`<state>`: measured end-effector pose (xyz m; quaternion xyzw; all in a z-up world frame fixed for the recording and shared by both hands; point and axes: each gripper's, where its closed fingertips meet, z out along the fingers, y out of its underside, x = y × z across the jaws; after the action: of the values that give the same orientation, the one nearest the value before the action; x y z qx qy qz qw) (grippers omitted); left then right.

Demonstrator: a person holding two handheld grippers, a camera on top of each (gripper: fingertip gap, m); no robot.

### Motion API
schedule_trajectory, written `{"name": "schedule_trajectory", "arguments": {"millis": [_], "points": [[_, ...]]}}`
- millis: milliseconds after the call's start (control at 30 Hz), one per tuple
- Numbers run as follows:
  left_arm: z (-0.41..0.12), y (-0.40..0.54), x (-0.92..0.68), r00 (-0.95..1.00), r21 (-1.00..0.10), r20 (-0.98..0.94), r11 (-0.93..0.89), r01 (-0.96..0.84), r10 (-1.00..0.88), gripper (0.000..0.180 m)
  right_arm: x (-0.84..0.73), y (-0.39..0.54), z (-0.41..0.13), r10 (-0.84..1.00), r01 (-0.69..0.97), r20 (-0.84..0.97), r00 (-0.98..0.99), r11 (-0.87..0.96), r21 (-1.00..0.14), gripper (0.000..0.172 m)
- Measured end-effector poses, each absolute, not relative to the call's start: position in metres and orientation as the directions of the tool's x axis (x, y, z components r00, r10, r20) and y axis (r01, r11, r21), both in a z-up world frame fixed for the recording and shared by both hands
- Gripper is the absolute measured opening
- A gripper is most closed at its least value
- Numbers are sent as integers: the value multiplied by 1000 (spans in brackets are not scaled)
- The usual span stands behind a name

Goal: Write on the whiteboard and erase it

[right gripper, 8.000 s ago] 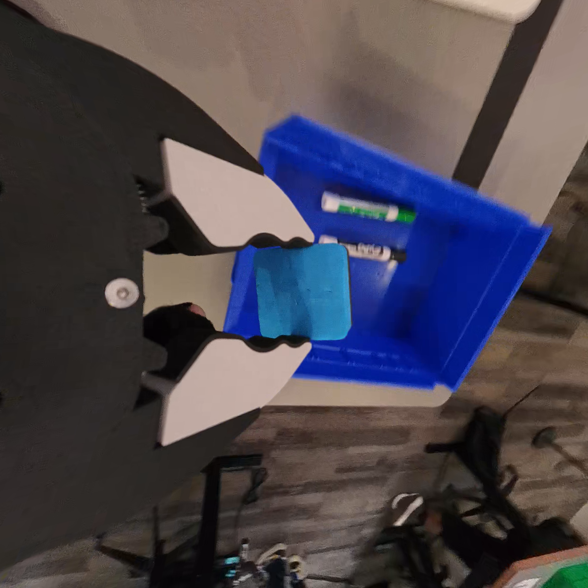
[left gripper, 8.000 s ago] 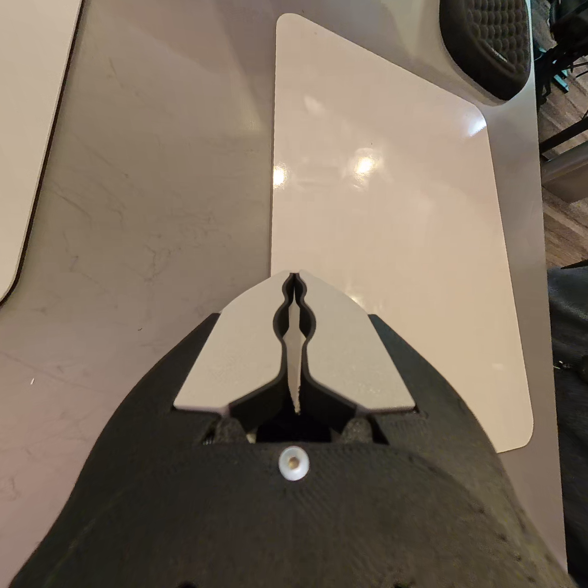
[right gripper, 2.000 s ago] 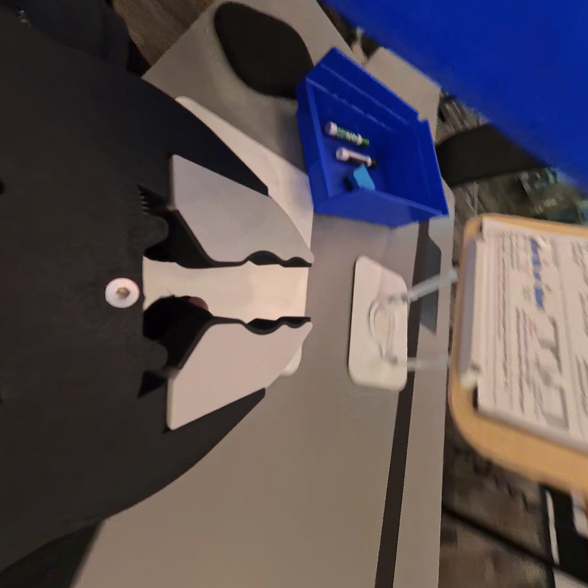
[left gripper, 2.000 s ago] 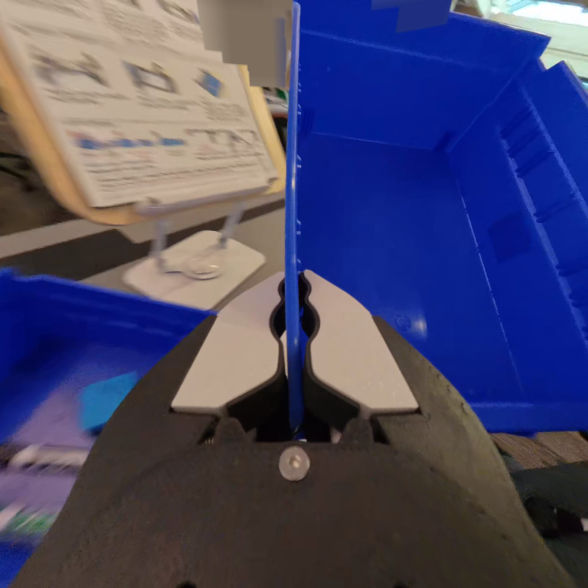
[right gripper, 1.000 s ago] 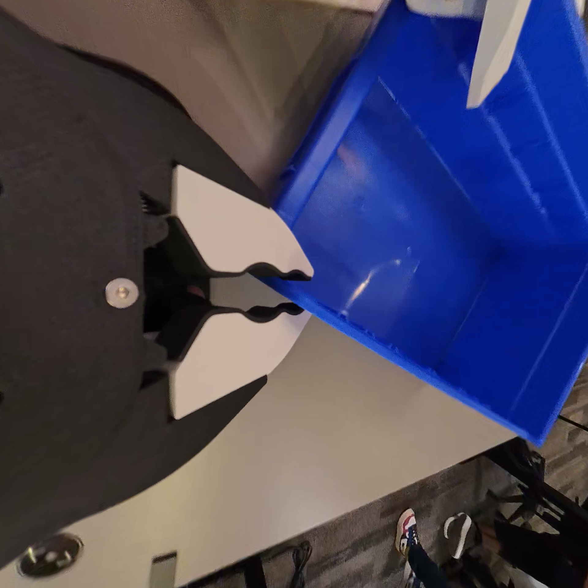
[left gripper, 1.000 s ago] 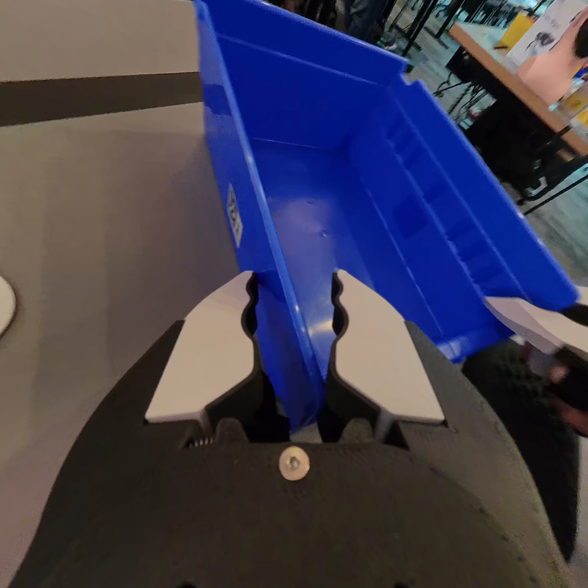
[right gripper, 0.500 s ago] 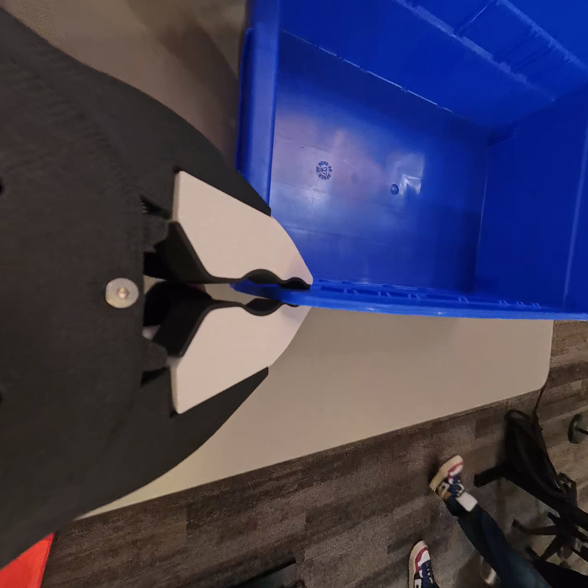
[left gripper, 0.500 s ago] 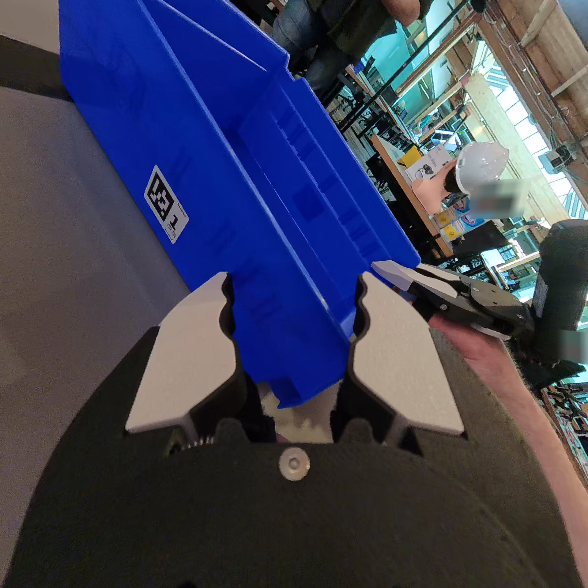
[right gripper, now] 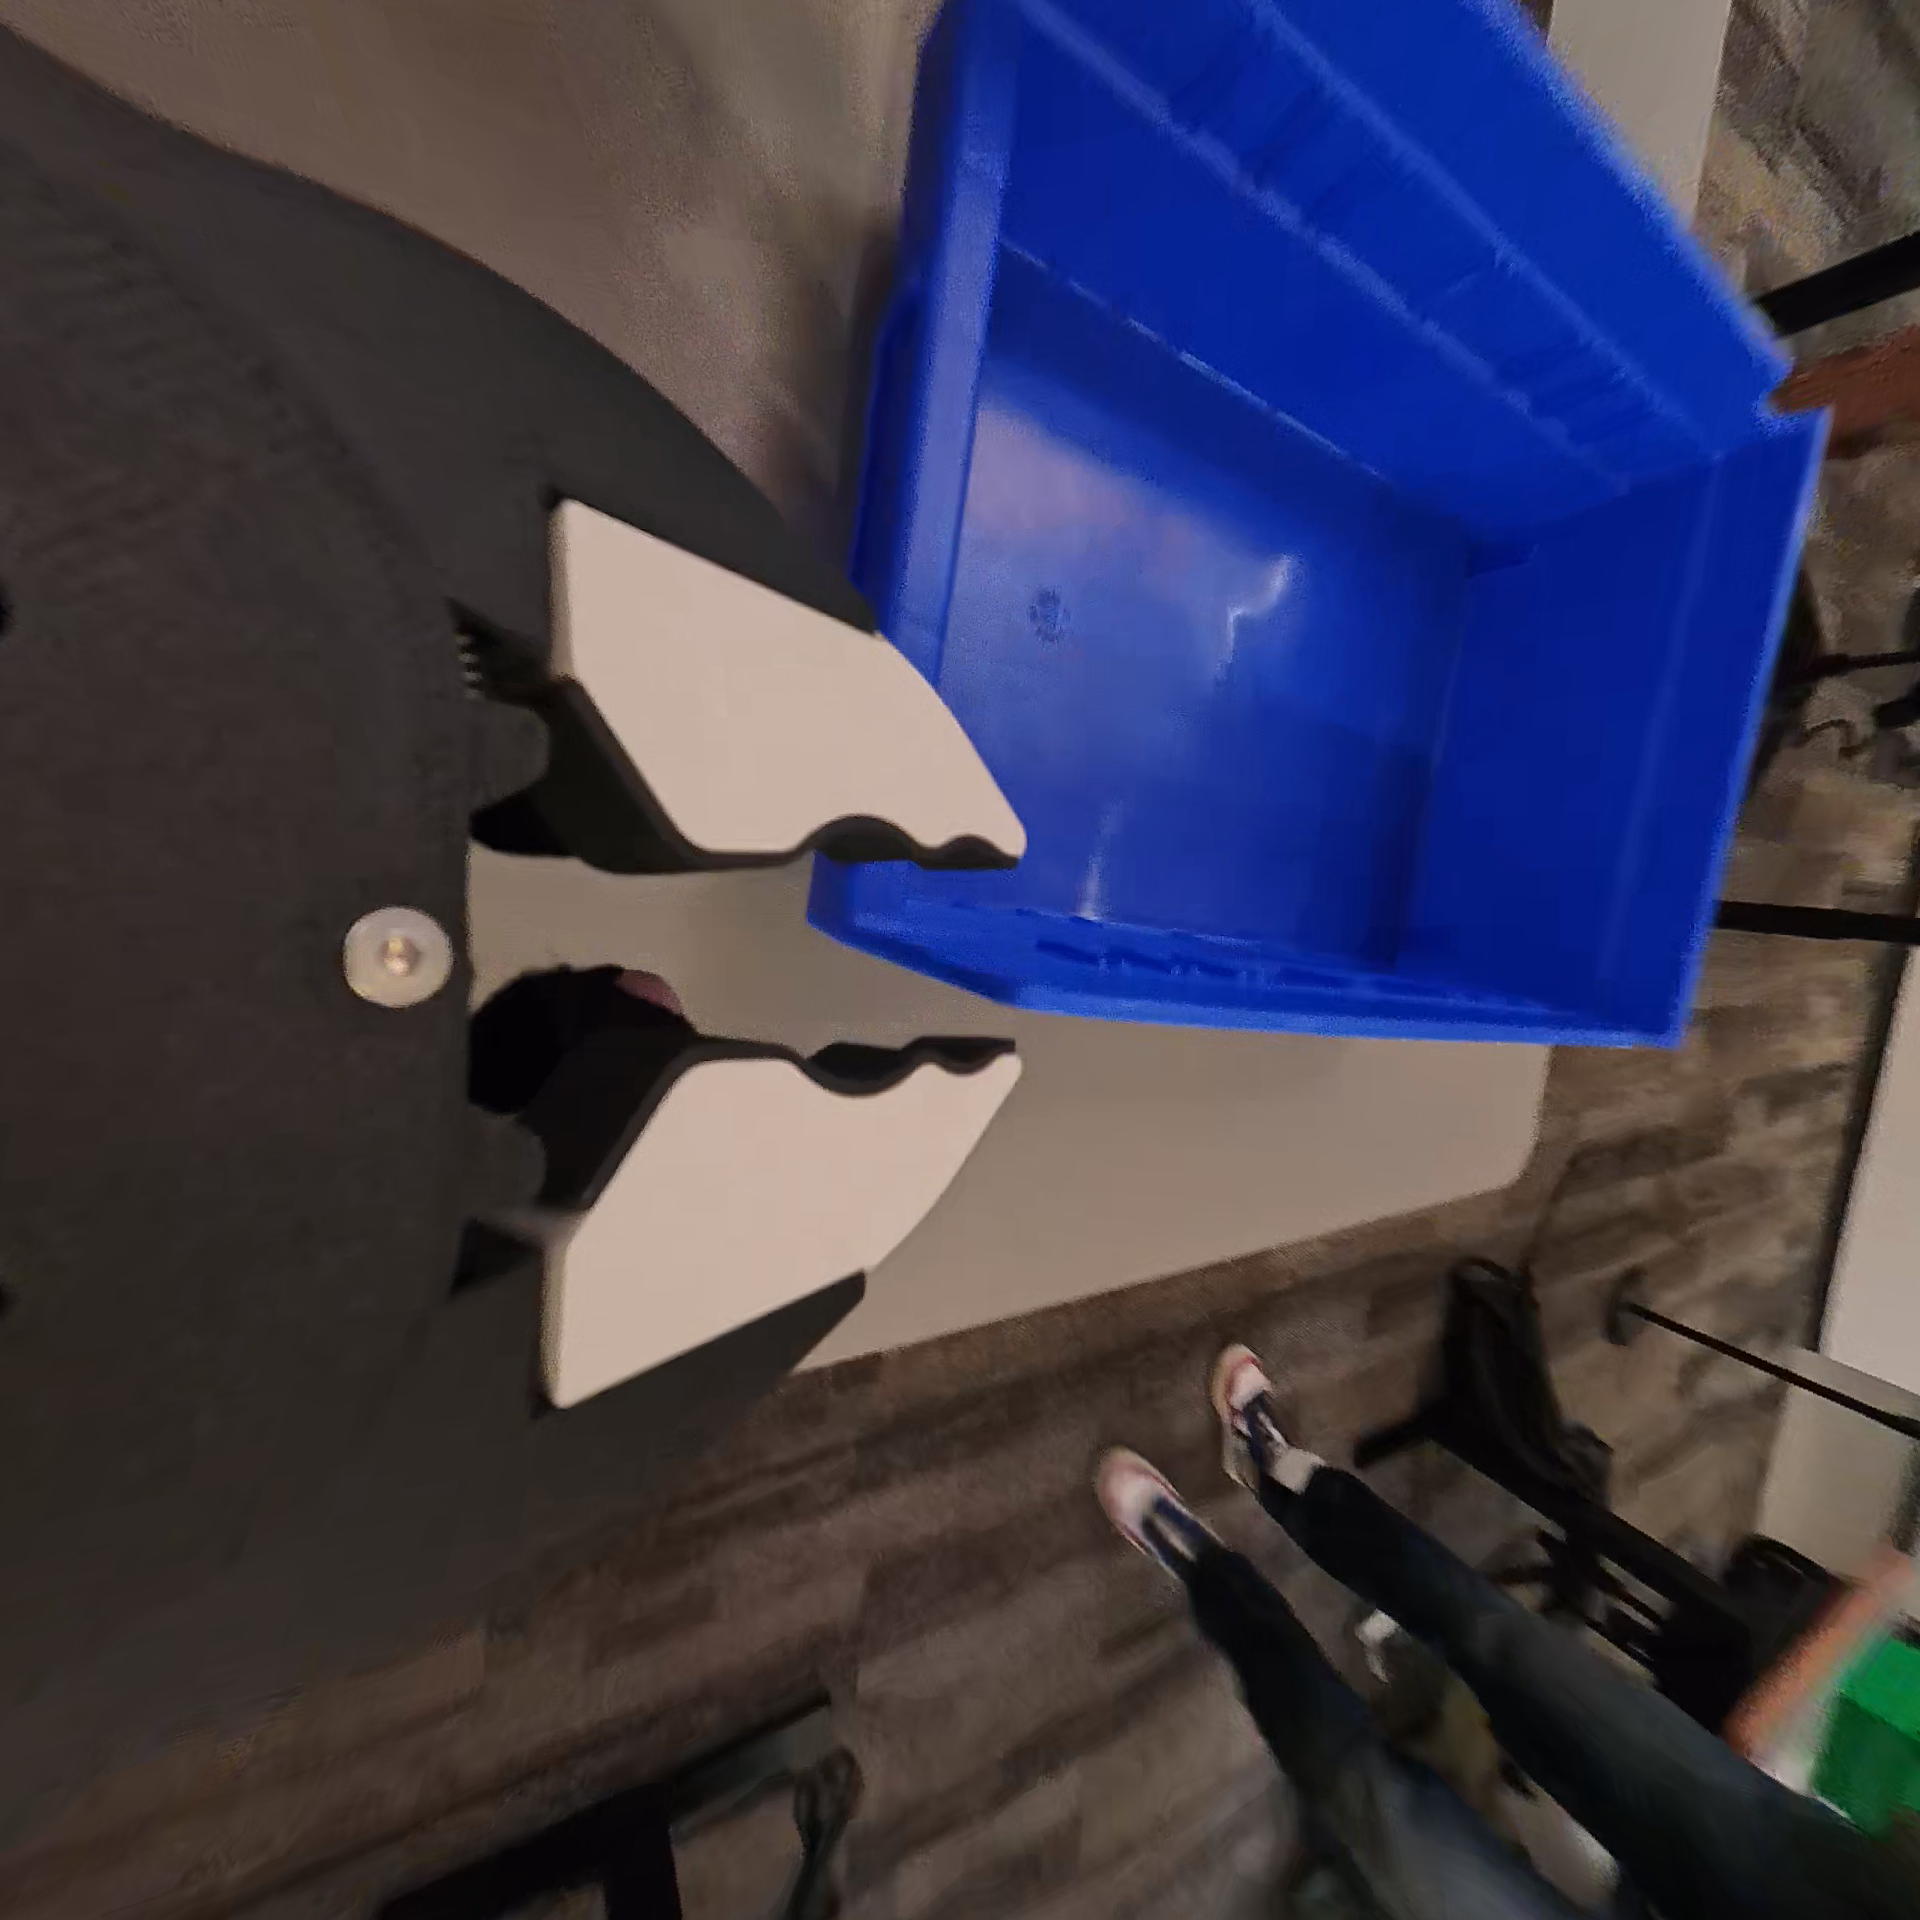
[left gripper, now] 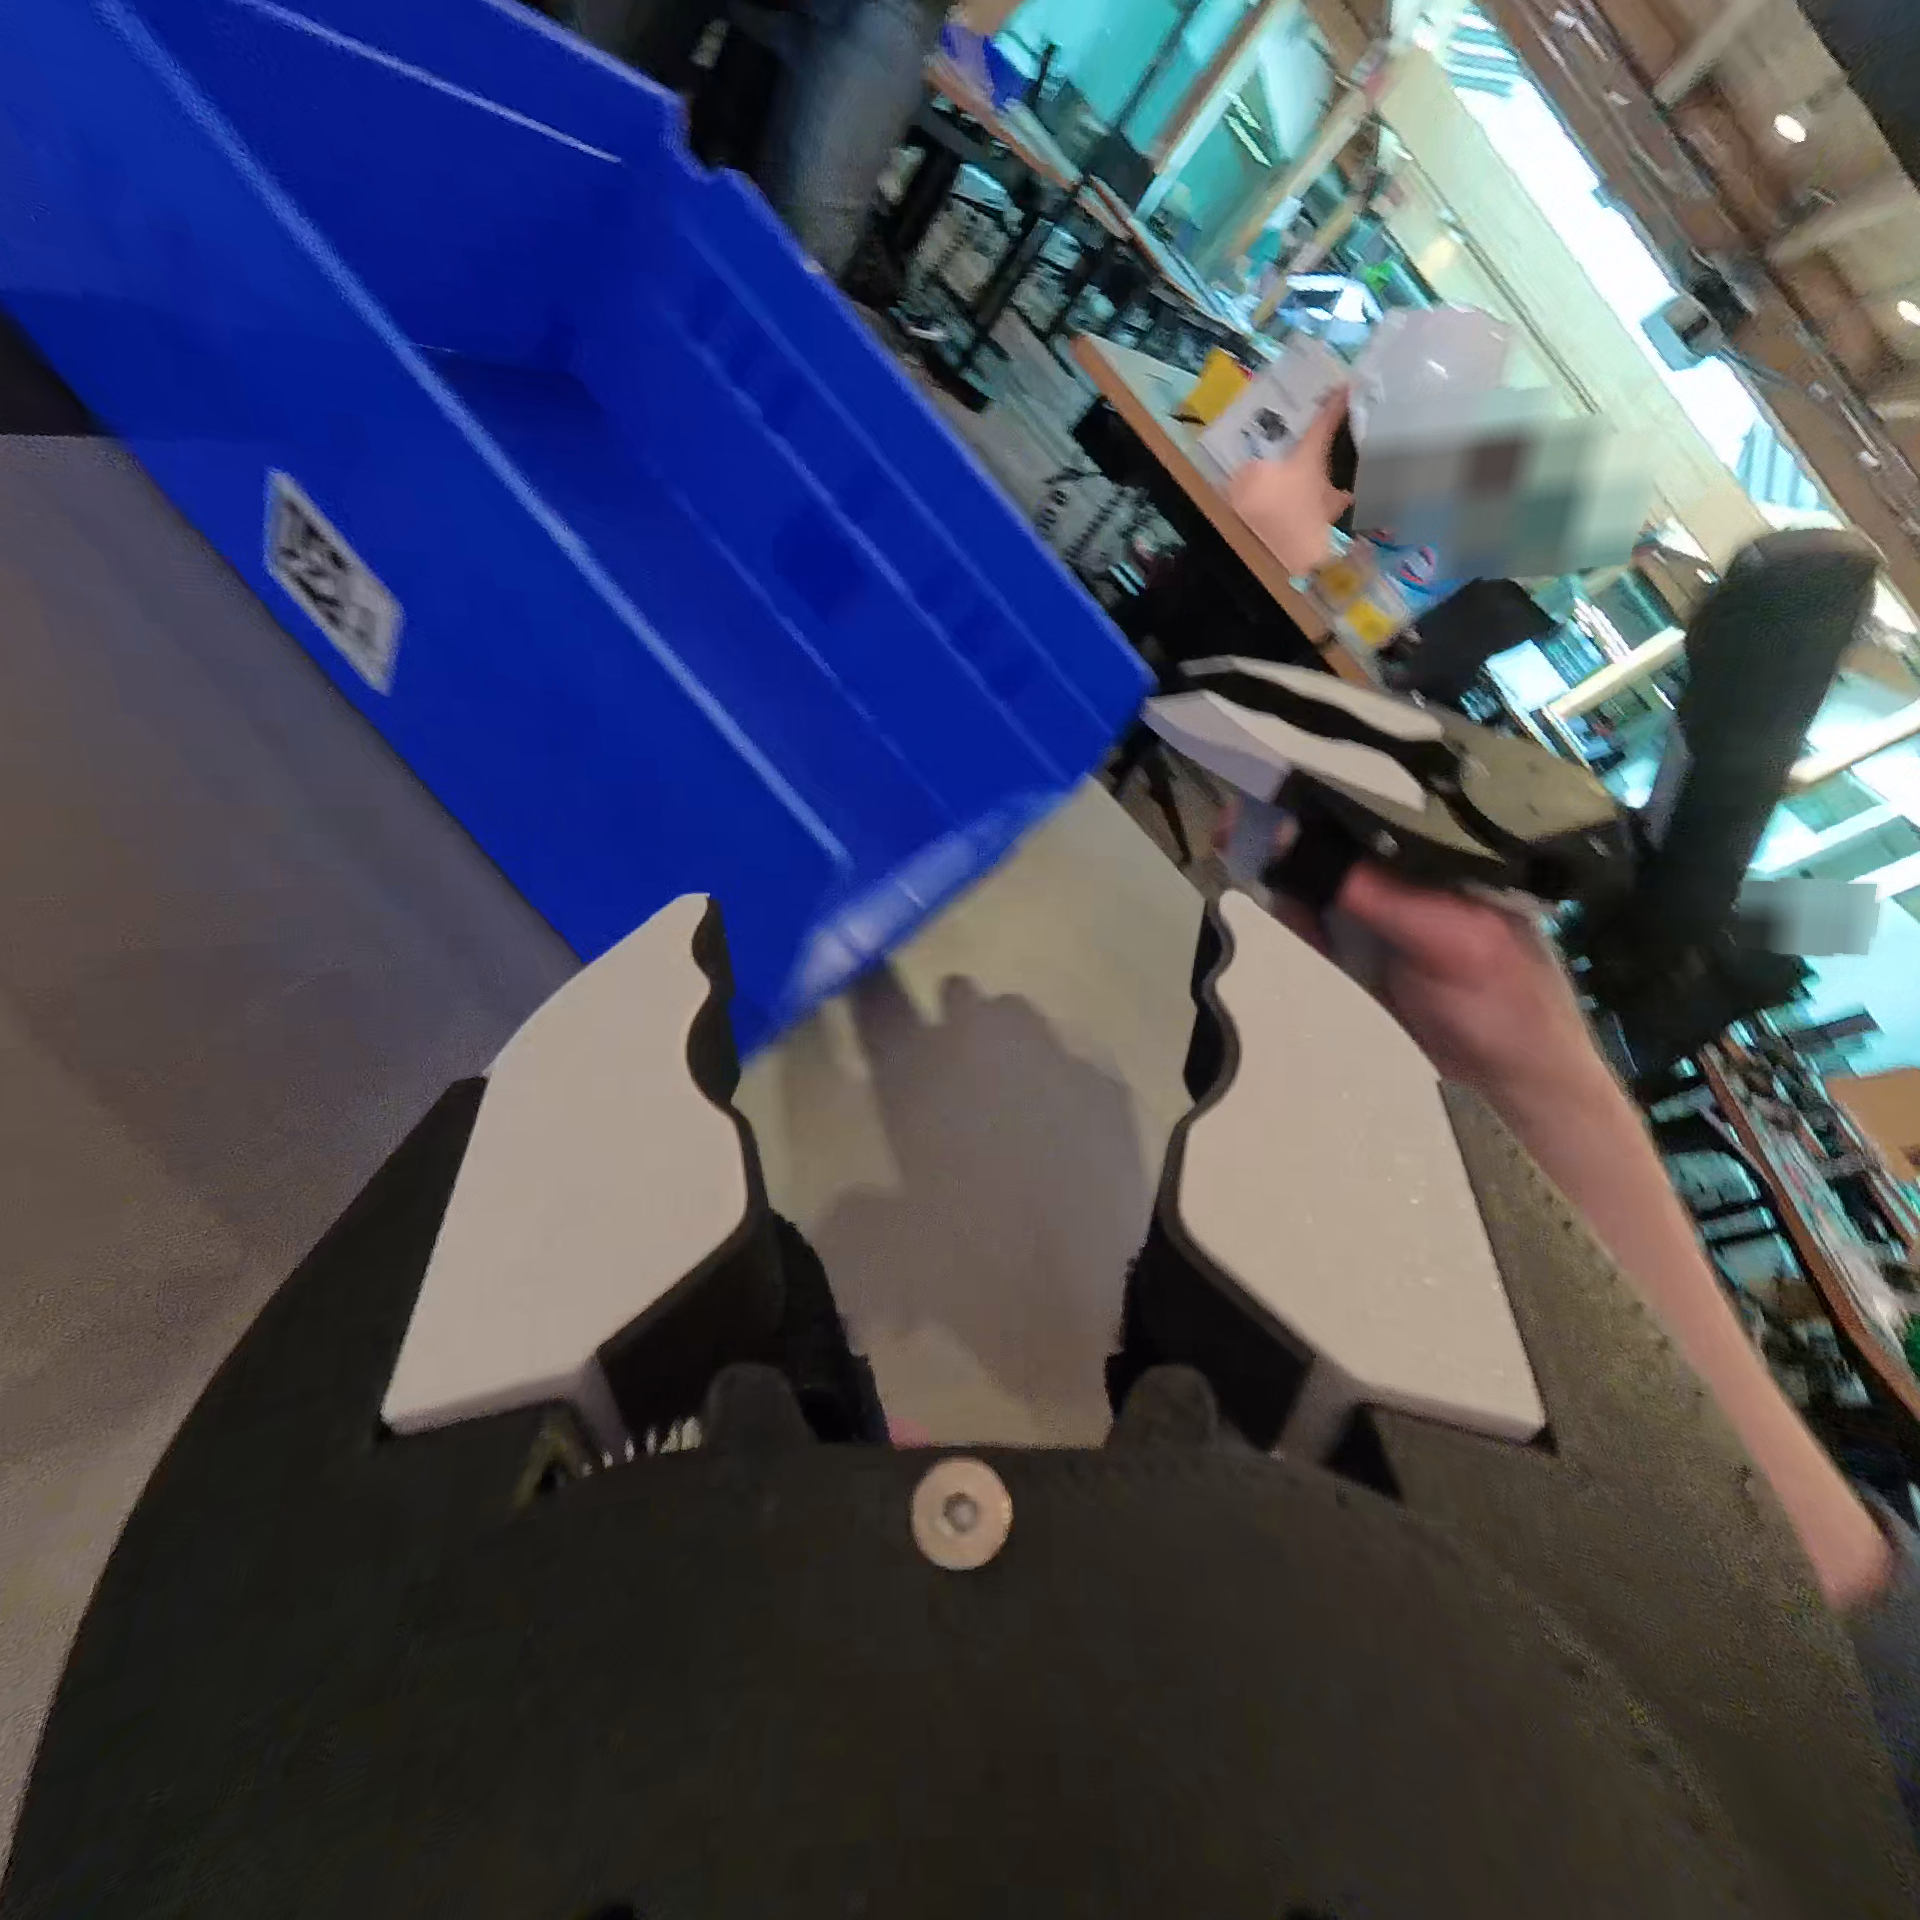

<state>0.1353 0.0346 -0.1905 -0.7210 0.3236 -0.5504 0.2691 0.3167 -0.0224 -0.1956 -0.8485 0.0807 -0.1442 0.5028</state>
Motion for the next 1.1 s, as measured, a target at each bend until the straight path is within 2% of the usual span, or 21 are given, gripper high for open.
{"name": "schedule_trajectory", "arguments": {"millis": [100,167,300,433,500,567,767,933,1033,1100], "points": [[-160,-21,74,100,-807,548,-557,-197,-830,85,255,-31,-162,-165,115,203,965,-431,-895,36],[-143,-36,15,136,-867,445,-464,-180,-885,84,191,-29,-151,-35,214,250,968,-407,-888,40],[-130,-8,-136,442,-937,235,-323,-133,-866,82,33,-11,-154,292,290,196,936,-327,-899,48],[-142,36,-309,790,-939,52,-298,-169,-611,83,-103,14,-177,500,377,203,842,-276,-884,49],[-156,43,-377,879,-925,28,-346,-157,-475,84,-146,33,-193,541,451,254,802,-269,-851,53],[-177,45,-422,926,-905,51,-409,-115,-374,86,-183,50,-202,586,435,206,784,-281,-855,51],[-235,56,-454,929,-816,243,-576,40,-280,77,-249,88,-230,628,430,143,765,-333,-839,46],[-256,72,-447,915,-777,260,-629,8,-309,34,-273,99,-246,618,453,167,768,-340,-824,25],[-256,89,-463,938,-763,194,-646,-39,-286,24,-280,102,-247,603,492,224,766,-325,-807,11],[-258,102,-475,941,-745,174,-664,-68,-292,19,-291,103,-249,615,492,208,761,-337,-802,12]]}}
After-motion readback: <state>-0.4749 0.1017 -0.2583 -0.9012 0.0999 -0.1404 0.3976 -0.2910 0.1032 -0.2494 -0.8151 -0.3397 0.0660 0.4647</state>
